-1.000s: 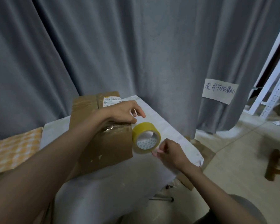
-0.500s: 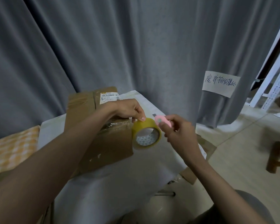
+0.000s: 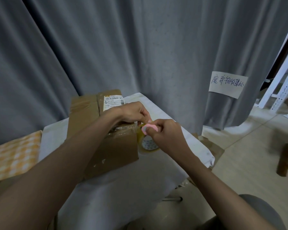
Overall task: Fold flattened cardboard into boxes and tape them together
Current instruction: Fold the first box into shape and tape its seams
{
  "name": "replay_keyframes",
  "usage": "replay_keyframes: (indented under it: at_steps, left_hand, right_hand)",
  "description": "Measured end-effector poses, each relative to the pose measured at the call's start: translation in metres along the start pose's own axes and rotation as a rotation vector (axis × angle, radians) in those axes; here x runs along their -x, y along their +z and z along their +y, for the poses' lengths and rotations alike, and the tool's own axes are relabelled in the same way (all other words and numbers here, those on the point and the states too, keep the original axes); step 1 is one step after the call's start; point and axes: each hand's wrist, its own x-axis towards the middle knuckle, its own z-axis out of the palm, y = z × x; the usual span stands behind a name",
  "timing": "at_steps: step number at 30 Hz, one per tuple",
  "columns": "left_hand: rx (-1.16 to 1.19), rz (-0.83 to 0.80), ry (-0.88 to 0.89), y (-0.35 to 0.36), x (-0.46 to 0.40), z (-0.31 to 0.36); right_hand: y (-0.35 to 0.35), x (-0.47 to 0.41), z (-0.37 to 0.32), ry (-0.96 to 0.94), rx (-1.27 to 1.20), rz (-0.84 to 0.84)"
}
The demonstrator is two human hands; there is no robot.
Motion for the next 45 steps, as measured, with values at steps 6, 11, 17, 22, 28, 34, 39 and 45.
replay_keyframes:
  at_steps: [6,11,17,22,28,34,39,45]
  left_hand:
    - [-0.017,0.0,-0.012,-0.001,-0.002,0.0]
    - [0.0,-0.004,-0.019,-0.003,0.001,-0.004]
    - [-0.007,0.002,-0.018,-0.002,-0.001,-0.003]
    - [-0.022,0.003,-0.01,-0.002,0.002,-0.004]
    - [-0.03,-0.004,-0.017,-0.003,0.008,0.0]
    - [0.0,0.337,0.054,0.006,0.028,-0.004]
    - [-0.143,0.476,0.047,0.017,0.049,-0.017]
    - [-0.133,0.495,0.024,0.023,0.057,-0.02]
  right_hand:
    - [-0.003,0.002,-0.003,0.007,0.224,-0.31]
    - [-0.025,-0.002,0.033,0.053,0.456,-0.634]
    - [-0.022,0.002,0.085,0.18,0.411,-0.641]
    - [-0.027,-0.03,0.074,0.1,-0.011,-0.097]
    - [-0.024,-0.064,0.035,0.123,-0.206,-0.725]
    - [-0.016,-0.088,0.032,0.096,-0.298,-0.864]
    - [-0.015,-0.097,0.02,0.032,-0.183,-0.911]
    - [-0.011,-0.1,0.007,-0.003,-0.105,-0.964]
